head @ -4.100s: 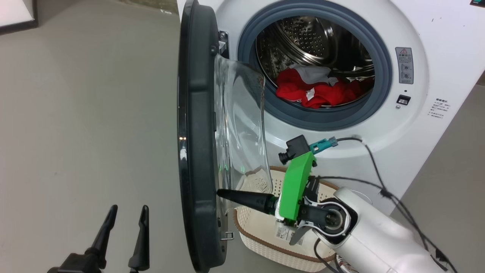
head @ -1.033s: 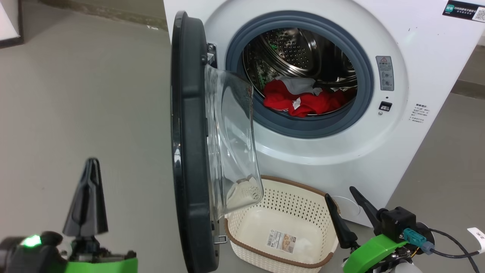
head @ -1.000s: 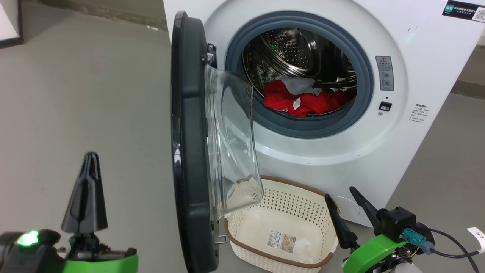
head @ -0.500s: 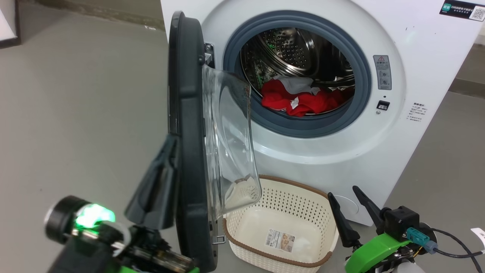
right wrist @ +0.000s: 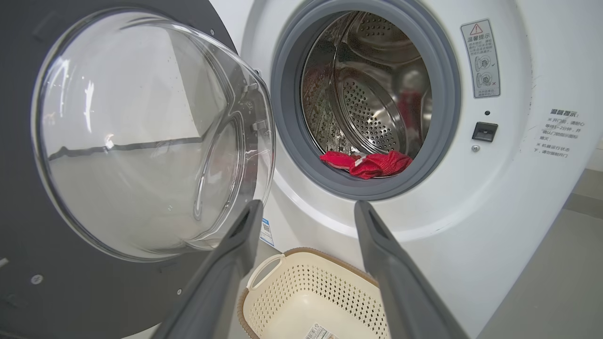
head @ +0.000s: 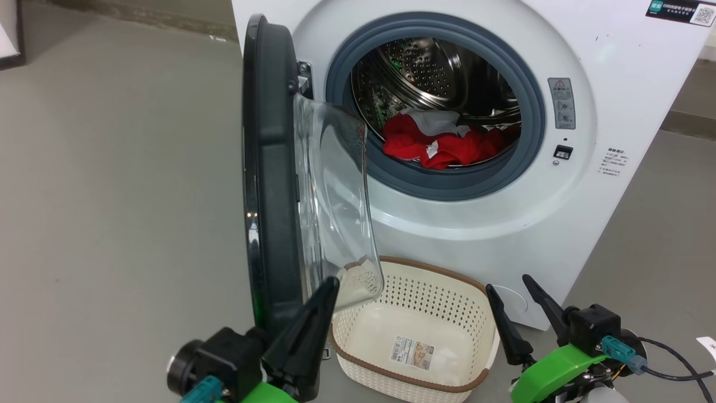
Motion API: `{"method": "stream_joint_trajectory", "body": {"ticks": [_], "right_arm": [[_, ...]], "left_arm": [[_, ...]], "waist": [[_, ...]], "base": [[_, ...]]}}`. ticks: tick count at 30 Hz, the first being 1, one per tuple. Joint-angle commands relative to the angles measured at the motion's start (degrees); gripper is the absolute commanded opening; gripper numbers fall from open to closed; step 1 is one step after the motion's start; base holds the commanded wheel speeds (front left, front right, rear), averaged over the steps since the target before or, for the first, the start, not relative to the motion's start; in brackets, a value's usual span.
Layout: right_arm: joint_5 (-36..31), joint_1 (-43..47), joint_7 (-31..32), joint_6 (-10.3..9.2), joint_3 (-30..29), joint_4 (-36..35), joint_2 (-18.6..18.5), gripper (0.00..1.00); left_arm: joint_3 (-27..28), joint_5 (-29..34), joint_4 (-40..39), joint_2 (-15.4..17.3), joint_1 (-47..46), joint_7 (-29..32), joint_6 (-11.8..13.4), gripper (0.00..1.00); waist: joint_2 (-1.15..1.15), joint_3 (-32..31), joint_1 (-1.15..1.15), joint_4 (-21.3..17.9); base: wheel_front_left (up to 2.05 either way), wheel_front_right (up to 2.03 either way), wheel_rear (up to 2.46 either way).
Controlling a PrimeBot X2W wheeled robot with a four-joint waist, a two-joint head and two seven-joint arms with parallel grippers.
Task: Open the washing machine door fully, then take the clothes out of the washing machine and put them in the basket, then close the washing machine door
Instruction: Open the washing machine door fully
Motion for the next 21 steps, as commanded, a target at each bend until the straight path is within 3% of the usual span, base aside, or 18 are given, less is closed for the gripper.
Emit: {"method": "stream_joint_trajectory", "body": {"ticks": [1,9,21], "right_arm": [[-0.40,-0.93,-0.69,0.36,1.02,-1.18,0.04,1.00],[-0.24,-0.60,-0.69,0.36,1.03,-0.91,0.04,1.00],[0.03,-0.04,-0.69,0.36,1.59,-0.71,0.04,1.00]], "left_arm": [[1.45,-0.40,-0.82,-0.01,-0.98,0.41,0.37,0.00],[1.18,-3.46,6.32,0.76,0.54,0.80,-0.96,0.00],[4.66,-2.20,11.17,2.99,1.28,-1.66,2.12,0.00]], "waist": [[0.00,0.00,0.00,0.01],[0.00,-0.11,0.00,0.11],[0.00,-0.21,0.00,0.80]], "base": [[0.00,0.00,0.00],[0.00,0.00,0.00],[0.00,0.00,0.00]]}}
